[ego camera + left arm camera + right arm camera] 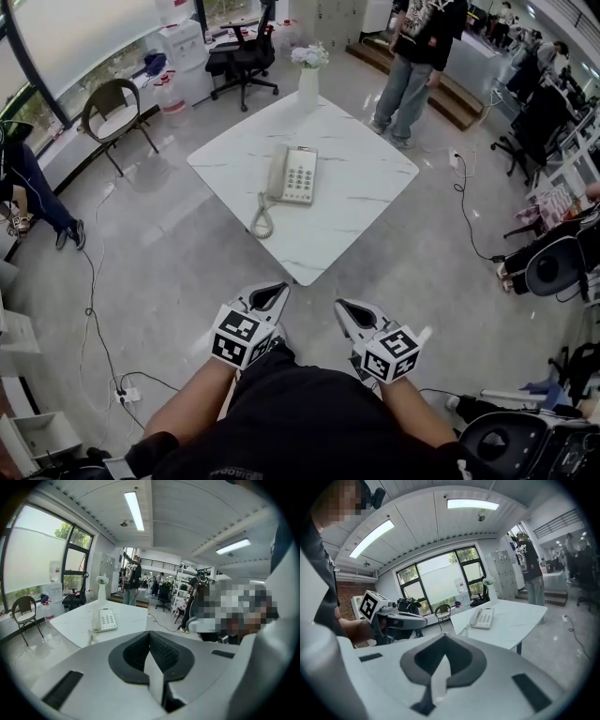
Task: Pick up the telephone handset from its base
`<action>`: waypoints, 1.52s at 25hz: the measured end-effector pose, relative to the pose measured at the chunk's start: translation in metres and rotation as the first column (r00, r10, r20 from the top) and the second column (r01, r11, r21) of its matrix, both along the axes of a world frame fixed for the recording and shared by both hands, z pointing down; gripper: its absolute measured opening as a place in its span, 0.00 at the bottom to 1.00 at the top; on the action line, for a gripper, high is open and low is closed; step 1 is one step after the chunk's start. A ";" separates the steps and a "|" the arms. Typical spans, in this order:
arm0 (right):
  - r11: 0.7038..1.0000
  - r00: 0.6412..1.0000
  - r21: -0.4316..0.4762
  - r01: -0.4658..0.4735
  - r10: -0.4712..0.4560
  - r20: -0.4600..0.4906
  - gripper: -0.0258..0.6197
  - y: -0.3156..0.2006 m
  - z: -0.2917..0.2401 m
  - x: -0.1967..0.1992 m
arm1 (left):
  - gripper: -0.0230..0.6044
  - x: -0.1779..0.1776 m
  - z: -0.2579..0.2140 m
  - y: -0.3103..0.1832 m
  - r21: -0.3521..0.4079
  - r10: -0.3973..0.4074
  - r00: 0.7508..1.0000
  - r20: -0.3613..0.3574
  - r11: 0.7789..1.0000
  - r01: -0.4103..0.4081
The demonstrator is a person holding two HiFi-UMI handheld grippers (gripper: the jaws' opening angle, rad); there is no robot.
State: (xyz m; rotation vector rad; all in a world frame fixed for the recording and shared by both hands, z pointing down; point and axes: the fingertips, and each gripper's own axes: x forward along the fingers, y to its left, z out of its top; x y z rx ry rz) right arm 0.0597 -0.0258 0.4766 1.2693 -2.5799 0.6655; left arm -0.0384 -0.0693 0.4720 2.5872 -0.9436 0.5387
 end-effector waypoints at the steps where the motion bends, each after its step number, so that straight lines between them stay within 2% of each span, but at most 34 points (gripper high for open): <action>1: 1.000 1.000 0.000 -0.005 0.005 -0.005 0.04 -0.012 0.000 -0.004 | 0.04 -0.004 -0.002 -0.013 0.004 0.005 1.000 -0.005 1.000 -0.005; 7: 0.999 0.999 0.014 -0.042 0.043 -0.020 0.04 -0.079 0.002 -0.028 | 0.04 -0.031 0.005 -0.079 0.014 0.027 1.000 0.004 1.000 -0.027; 13: 0.995 0.995 0.001 -0.095 0.095 -0.031 0.04 -0.112 0.010 -0.037 | 0.04 -0.036 0.010 -0.127 0.020 0.084 0.996 0.009 0.996 -0.084; 21: 0.992 0.990 -0.023 -0.125 0.124 -0.063 0.04 -0.135 0.010 -0.028 | 0.04 -0.026 0.011 -0.145 0.024 0.130 0.992 -0.008 0.991 -0.129; 28: 0.997 0.994 -0.019 -0.081 0.079 -0.080 0.04 -0.149 0.013 -0.034 | 0.04 -0.032 0.014 -0.156 0.022 0.083 0.996 -0.018 0.996 -0.083; 34: 1.000 0.997 -0.017 0.005 -0.006 -0.080 0.04 -0.174 0.014 -0.036 | 0.04 -0.045 0.006 -0.172 0.042 -0.038 0.998 -0.051 0.998 0.041; 38: 0.998 0.994 0.002 0.066 -0.066 -0.084 0.04 -0.190 0.007 -0.036 | 0.04 -0.049 0.009 -0.180 0.039 -0.097 0.995 -0.029 0.994 0.098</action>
